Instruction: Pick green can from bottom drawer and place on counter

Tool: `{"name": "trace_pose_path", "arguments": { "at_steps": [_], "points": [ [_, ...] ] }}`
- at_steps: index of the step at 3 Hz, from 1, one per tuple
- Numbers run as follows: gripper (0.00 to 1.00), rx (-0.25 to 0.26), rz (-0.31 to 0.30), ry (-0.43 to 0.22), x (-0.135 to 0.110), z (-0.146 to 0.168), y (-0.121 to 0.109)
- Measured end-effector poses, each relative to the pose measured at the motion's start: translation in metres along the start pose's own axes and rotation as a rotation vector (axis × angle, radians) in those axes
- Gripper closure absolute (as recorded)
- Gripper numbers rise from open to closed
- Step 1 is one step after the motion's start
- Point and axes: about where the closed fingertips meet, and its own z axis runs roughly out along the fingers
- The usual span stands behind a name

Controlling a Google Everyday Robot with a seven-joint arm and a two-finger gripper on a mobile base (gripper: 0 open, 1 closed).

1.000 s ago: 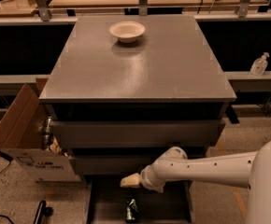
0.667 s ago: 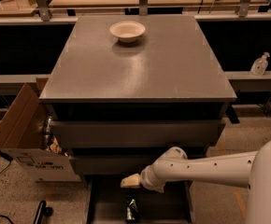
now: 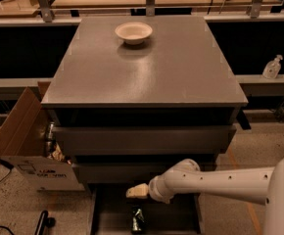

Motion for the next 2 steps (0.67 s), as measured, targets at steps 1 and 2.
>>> {"name": "trace_pose_path", "arguments": {
  "at_steps": [1,2],
  "points": [
    [0.00,0.195,0.103,0.047,0.008,0.018,-0.001],
    [0.00,0.294,0.088,0.037,0.004,0.044,0.006]
  ]
}}
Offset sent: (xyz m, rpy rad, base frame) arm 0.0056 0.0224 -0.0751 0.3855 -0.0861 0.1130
